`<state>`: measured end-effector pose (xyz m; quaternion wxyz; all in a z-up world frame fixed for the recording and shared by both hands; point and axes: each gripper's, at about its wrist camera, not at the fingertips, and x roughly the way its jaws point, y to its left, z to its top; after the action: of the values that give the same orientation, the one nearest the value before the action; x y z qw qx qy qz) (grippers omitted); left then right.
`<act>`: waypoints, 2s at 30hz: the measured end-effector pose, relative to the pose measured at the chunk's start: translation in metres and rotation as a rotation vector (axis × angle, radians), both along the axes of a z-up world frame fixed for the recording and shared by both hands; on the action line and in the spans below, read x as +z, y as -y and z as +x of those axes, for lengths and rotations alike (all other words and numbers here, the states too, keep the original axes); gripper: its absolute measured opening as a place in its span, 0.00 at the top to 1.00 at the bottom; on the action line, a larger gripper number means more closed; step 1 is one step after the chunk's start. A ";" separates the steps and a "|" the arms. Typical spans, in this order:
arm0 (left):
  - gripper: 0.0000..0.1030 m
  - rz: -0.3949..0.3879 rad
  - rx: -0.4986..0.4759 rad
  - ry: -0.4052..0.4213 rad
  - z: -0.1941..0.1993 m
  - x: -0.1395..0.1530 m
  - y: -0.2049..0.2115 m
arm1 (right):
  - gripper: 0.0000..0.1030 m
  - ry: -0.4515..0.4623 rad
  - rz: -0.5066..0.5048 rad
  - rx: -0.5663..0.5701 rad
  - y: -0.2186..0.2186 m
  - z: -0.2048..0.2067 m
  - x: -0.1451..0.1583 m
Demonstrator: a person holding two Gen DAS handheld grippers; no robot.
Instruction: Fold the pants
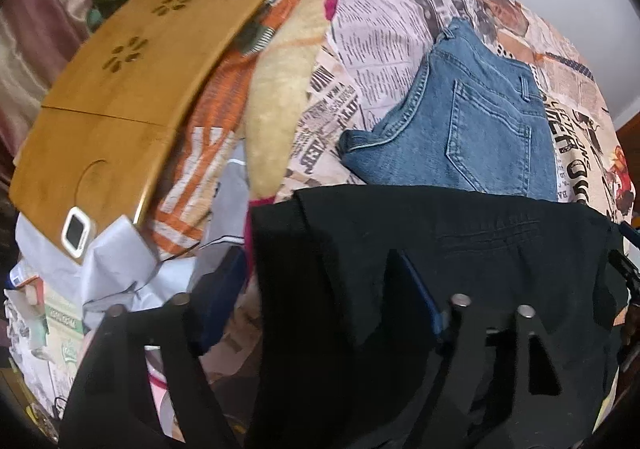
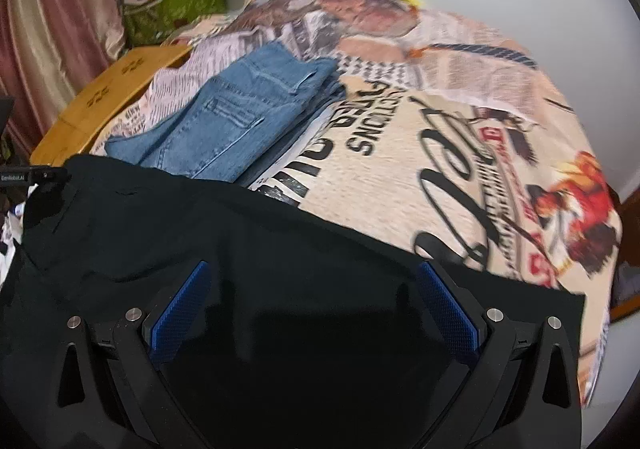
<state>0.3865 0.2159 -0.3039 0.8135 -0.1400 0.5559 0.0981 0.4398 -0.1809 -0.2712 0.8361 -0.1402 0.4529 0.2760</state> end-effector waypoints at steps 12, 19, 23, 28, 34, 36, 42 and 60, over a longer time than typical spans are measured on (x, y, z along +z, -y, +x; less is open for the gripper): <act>0.76 0.020 -0.036 -0.042 0.032 -0.013 0.005 | 0.01 -0.064 -0.057 0.098 -0.025 0.024 -0.024; 0.88 0.144 -0.088 -0.009 0.025 -0.007 0.027 | 0.27 0.032 -0.089 0.101 -0.036 0.017 -0.023; 0.91 0.112 -0.107 0.002 0.018 0.002 0.032 | 0.54 0.022 -0.074 0.113 -0.040 0.017 -0.024; 0.91 0.128 -0.120 0.048 0.006 0.027 0.038 | 0.88 -0.044 -0.026 0.063 -0.037 0.016 -0.023; 0.91 0.160 -0.132 0.146 -0.010 0.070 0.046 | 0.97 0.001 -0.008 0.038 -0.027 -0.004 -0.004; 0.92 0.174 -0.126 0.176 -0.013 0.083 0.048 | 0.97 0.030 -0.004 0.039 -0.024 -0.010 0.009; 0.92 0.154 -0.095 0.269 -0.016 0.119 0.043 | 0.98 0.090 0.077 -0.029 -0.002 -0.020 0.053; 0.91 0.163 -0.143 0.350 -0.114 0.139 0.062 | 0.98 0.101 0.152 -0.016 0.029 -0.136 0.087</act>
<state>0.2725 0.1543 -0.1646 0.9112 -0.0488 0.4048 0.0587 0.3042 -0.2095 -0.1847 0.8683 -0.0863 0.3892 0.2953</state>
